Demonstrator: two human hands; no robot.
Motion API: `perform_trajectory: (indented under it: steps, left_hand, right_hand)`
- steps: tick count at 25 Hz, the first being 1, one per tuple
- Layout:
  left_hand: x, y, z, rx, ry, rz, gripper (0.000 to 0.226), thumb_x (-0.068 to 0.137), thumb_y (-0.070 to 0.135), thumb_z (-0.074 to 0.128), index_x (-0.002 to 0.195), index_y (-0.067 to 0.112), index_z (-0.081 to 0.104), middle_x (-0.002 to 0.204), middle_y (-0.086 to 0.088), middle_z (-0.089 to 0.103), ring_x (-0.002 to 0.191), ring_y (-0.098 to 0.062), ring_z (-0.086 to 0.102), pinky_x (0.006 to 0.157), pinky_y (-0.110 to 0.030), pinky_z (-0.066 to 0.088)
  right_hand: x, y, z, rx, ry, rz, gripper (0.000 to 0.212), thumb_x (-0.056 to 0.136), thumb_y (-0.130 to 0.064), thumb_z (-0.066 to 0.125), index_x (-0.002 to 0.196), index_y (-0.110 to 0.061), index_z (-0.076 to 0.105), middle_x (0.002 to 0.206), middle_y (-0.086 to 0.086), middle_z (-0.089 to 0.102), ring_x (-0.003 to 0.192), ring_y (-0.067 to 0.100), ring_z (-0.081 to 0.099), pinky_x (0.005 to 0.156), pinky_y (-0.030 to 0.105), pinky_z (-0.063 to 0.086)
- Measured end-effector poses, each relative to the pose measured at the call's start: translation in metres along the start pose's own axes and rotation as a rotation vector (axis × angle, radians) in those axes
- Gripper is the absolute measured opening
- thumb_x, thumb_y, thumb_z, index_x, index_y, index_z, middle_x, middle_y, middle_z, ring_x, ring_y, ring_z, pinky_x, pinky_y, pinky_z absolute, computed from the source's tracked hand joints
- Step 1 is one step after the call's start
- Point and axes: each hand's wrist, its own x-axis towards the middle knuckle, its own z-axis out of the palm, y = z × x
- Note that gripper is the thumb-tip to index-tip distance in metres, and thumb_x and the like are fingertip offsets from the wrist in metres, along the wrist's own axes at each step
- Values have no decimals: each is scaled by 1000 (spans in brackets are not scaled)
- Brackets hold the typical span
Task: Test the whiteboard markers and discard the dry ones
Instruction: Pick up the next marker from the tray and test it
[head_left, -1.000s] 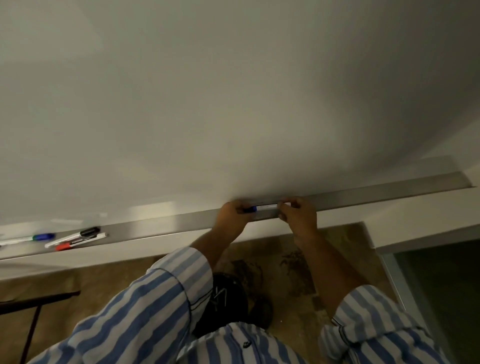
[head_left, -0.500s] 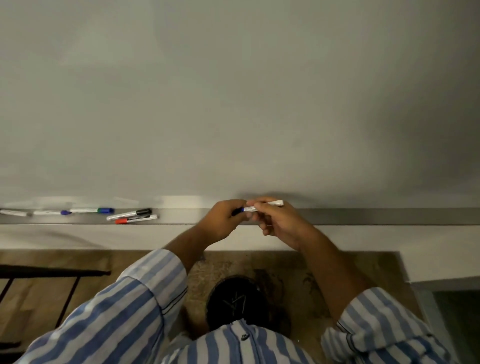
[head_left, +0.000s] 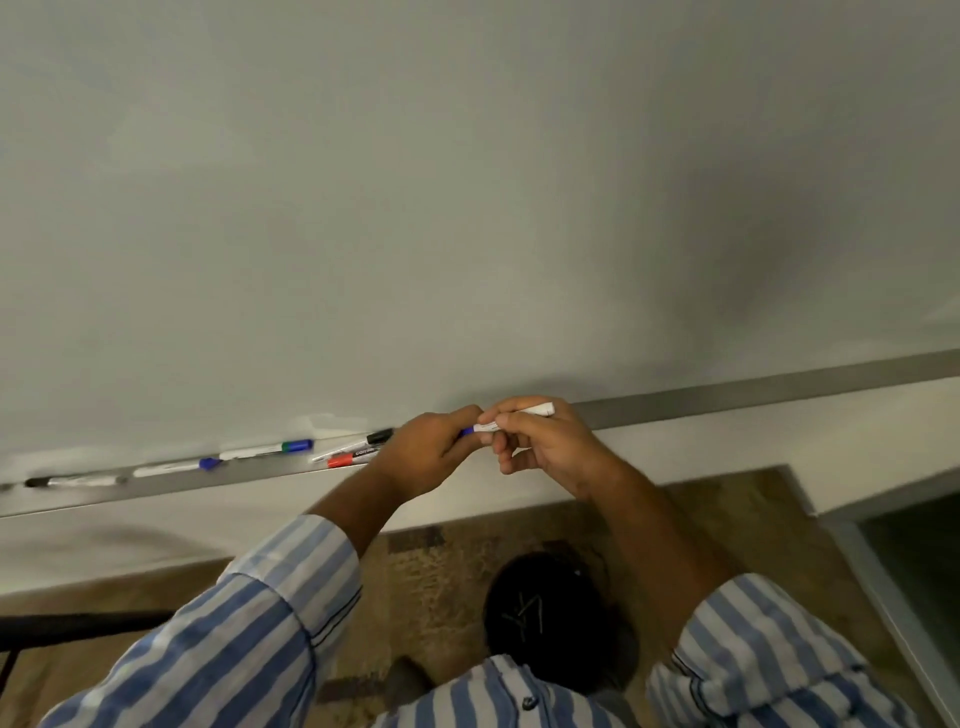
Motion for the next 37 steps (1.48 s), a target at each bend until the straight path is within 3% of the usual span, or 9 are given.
perform_trajectory:
  steps: [6, 12, 15, 19, 23, 26, 28, 33, 37]
  left_hand:
    - [-30, -12, -48, -36, 181, 49, 18, 104, 43, 62, 89, 36, 54, 62, 8, 52, 58, -12, 52, 57, -28, 40]
    - [-50, -3, -84, -152, 380, 22, 12, 101, 34, 69, 104, 25, 62, 67, 3, 50, 60, -12, 45, 61, -32, 42]
    - [-69, 7, -101, -193, 446, -26, 18, 101, 16, 56, 115, 26, 58, 76, 2, 52, 65, -11, 47, 65, -29, 43]
    - [-85, 20, -122, -260, 580, -70, 31, 91, 7, 40, 111, 22, 59, 80, 4, 54, 64, -10, 45, 62, -26, 40]
    - [-86, 41, -150, -220, 752, -84, 33, 103, 0, 40, 114, 23, 60, 102, 6, 69, 84, -7, 62, 77, -29, 50]
    - [-85, 61, -183, -138, 863, -14, 29, 108, 11, 45, 125, 29, 60, 117, 15, 69, 104, -12, 68, 86, -39, 59]
    - [-91, 76, -211, -104, 1003, 68, 31, 108, 14, 48, 131, 32, 60, 114, 14, 68, 104, -17, 69, 83, -41, 60]
    - [-119, 108, -306, -12, 1232, 300, 33, 108, 3, 49, 132, 24, 59, 139, 16, 65, 124, -13, 66, 98, -26, 54]
    - [-135, 113, -402, 183, 1348, 395, 38, 107, -2, 45, 139, 15, 58, 155, 8, 55, 142, -6, 53, 115, -26, 46]
  right_hand:
    - [-9, -20, 61, 33, 82, -131, 23, 105, -11, 60, 117, -13, 79, 81, 12, 69, 68, 22, 63, 59, 33, 56]
    - [-12, -50, 89, 74, 60, -238, 22, 105, -9, 58, 119, -9, 75, 85, 13, 70, 68, 20, 60, 56, 31, 53]
    - [-16, -67, 95, 171, 78, -264, 25, 104, -8, 56, 116, -9, 78, 93, 15, 73, 79, 25, 63, 64, 34, 58]
    - [-20, -88, 97, 307, 106, -308, 31, 106, -22, 55, 107, -6, 82, 86, 16, 71, 72, 23, 62, 61, 32, 56]
    - [-29, -115, 103, 309, 129, -397, 26, 103, -15, 59, 109, -5, 82, 87, 18, 74, 73, 26, 63, 62, 32, 57]
    - [-39, -139, 112, 247, 158, -536, 25, 105, -6, 56, 108, -5, 81, 87, 17, 78, 75, 25, 67, 64, 31, 60]
    - [-45, -163, 124, 173, 186, -654, 28, 104, 1, 55, 99, -7, 82, 84, 14, 79, 76, 25, 72, 65, 32, 62]
    - [-69, -240, 162, -14, 364, -1028, 20, 96, -3, 68, 98, -16, 82, 87, 6, 80, 83, 28, 79, 76, 43, 66]
    - [-80, -298, 195, -185, 541, -1317, 20, 84, -12, 68, 95, -22, 81, 86, -3, 78, 79, 17, 75, 70, 22, 56]
